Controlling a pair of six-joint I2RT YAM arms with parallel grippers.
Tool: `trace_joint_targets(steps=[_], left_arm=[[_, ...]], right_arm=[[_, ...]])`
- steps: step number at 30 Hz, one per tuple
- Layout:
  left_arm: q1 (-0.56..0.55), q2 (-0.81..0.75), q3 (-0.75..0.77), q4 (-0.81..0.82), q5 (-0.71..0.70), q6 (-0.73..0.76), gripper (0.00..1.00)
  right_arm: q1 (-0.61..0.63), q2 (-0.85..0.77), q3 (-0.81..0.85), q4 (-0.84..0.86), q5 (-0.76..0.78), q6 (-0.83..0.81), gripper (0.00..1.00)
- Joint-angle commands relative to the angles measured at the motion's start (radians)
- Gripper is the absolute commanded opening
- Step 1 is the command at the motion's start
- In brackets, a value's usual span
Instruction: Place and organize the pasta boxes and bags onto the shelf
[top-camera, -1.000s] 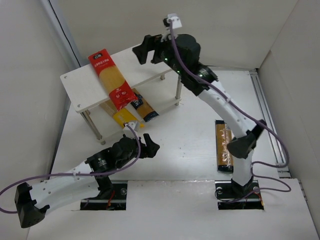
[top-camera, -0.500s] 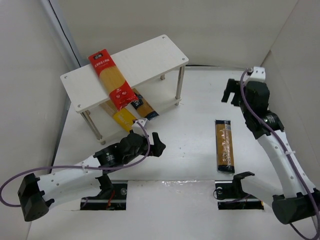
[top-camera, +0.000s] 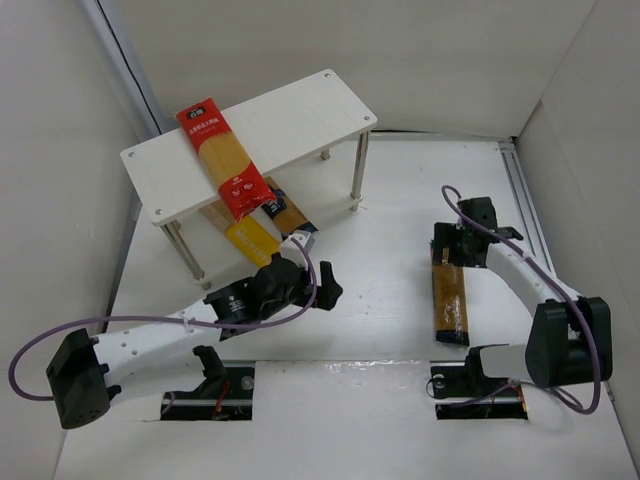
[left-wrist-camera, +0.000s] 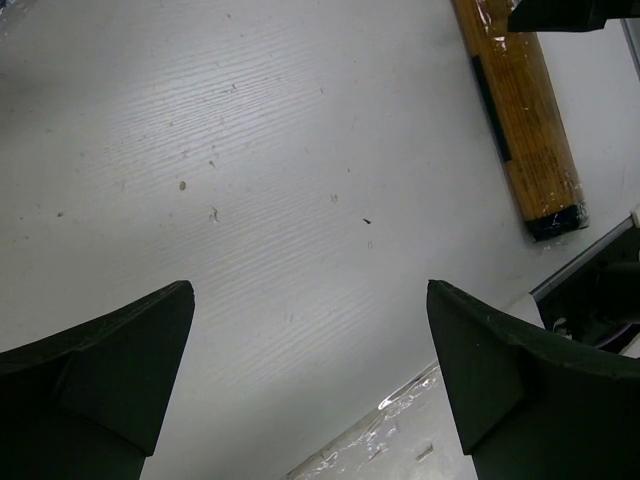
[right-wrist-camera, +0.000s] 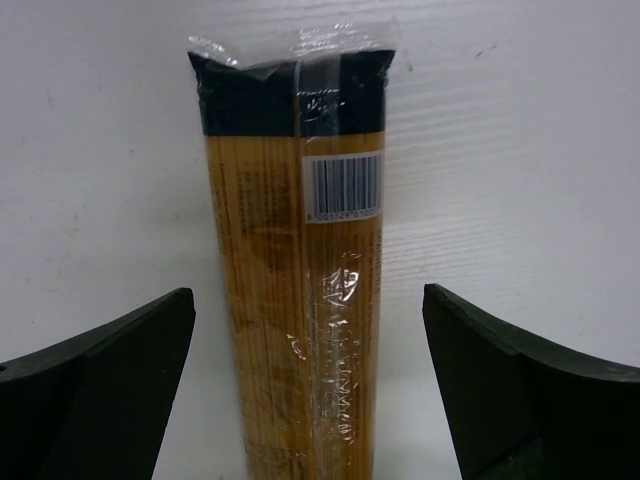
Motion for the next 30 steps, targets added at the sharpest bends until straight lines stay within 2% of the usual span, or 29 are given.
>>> trace_joint_targets(steps=[1,8,10,17,19,20,21,22,23,27,30], left_arm=[[-0.007,0.024,0.061,0.041,0.000,0.026,1.00],[-0.007,0.069,0.082,0.060,-0.030,0.072,1.00],[-0.007,0.092,0.106,0.060,-0.030,0.081,1.00],[-0.007,0.152,0.216,0.051,-0.142,0.137,1.00],[-0.007,0.162,0.255,0.041,-0.153,0.155,1.00],[-0.007,0.162,0.255,0.041,-0.162,0.178,1.00],[-0.007,0.162,0.269,0.041,-0.162,0.178,1.00],[-0.007,0.162,0.269,0.032,-0.171,0.190,1.00],[-0.007,0.162,0.269,0.032,-0.171,0.190,1.00],[-0.007,0.126,0.259,0.023,-0.171,0.192,1.00],[-0.007,0.089,0.236,0.003,-0.171,0.169,1.00]], right_arm=[[0.000,0.036,-0.026,0.035,-0.095,-0.052,1.00],[0.000,0.046,-0.087,0.029,-0.071,0.029,1.00],[0.000,0.056,-0.097,0.029,-0.106,0.029,1.00],[0.000,0.199,-0.069,0.008,-0.138,0.041,0.99],[0.000,0.199,-0.069,0.017,-0.138,0.041,0.82],[0.000,0.199,-0.069,0.017,-0.138,0.041,0.65],[0.000,0.173,-0.069,0.017,-0.129,0.041,0.31],[0.000,0.161,-0.069,0.017,-0.118,0.041,0.06],[0.000,0.149,-0.069,0.017,-0.100,0.041,0.00],[0.021,0.052,-0.069,0.008,-0.089,0.041,0.00],[0.055,-0.092,-0.003,0.008,-0.158,0.009,0.00]])
